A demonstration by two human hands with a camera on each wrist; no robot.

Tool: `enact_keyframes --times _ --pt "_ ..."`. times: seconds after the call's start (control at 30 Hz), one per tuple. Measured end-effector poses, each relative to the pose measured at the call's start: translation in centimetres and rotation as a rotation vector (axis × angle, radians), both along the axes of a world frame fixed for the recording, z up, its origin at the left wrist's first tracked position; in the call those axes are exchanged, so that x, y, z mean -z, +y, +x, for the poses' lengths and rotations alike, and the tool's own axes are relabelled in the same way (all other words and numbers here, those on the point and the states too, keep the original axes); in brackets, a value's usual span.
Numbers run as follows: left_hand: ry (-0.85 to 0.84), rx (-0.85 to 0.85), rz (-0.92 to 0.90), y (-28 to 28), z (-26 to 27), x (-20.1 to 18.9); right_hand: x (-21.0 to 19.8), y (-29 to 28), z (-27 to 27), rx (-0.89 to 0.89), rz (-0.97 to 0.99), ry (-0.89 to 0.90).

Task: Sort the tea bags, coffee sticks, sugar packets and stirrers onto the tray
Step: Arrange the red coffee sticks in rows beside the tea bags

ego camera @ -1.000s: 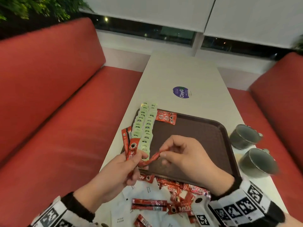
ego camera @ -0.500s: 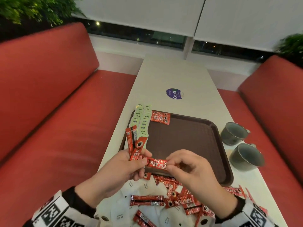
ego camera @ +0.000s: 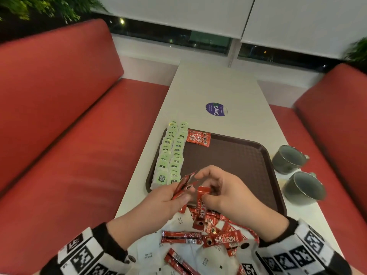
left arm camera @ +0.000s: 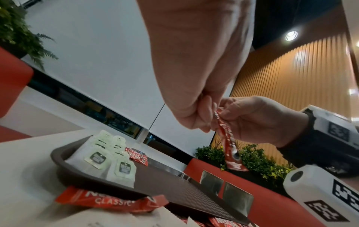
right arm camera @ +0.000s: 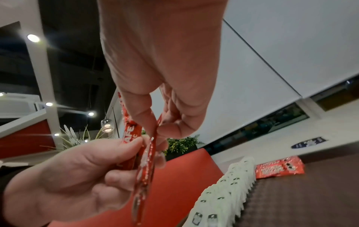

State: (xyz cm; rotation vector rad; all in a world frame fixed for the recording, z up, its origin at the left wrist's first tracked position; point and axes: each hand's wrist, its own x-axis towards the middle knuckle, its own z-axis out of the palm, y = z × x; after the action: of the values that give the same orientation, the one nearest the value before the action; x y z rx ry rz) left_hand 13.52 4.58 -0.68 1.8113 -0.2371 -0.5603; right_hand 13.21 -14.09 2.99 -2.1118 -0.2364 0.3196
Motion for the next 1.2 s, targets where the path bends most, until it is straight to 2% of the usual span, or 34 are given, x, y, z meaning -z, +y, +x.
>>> enact_keyframes --times 0.13,0.27,0.33,0.47,0.53,0.63,0.83,0.97,1.2 --pt "0.091 -0.1 -0.089 -1.1 -0.1 0.1 0.9 1.6 0.5 0.06 -0.003 -0.133" --pt "0.039 -0.221 -0.066 -1.5 0.4 0.2 1.9 2.0 0.8 0.184 0.028 -0.206" --pt "0.051 -0.292 -0.103 -1.6 0.6 0.5 2.6 1.9 0.4 0.188 0.02 -0.175" --pt "0.2 -0.445 -0.419 -2.0 0.5 0.5 4.0 1.3 -0.7 0.192 -0.006 -0.04" --pt "0.225 -0.458 -0.485 -2.0 0.3 0.5 4.4 1.0 -1.2 0.236 0.052 -0.002" --pt "0.247 -0.435 -0.478 -2.0 0.1 0.5 4.4 0.2 -1.5 0.295 0.141 0.035" --pt "0.252 -0.408 -0.427 -2.1 0.3 0.3 4.0 -2.0 -1.6 0.279 0.014 -0.004" --pt "0.265 -0.343 -0.414 -2.1 0.7 0.3 3.8 -3.0 -1.5 0.299 0.07 0.023" --pt "0.275 -0.395 -0.378 -2.1 1.9 0.5 3.0 -3.1 0.3 0.377 0.102 0.019"
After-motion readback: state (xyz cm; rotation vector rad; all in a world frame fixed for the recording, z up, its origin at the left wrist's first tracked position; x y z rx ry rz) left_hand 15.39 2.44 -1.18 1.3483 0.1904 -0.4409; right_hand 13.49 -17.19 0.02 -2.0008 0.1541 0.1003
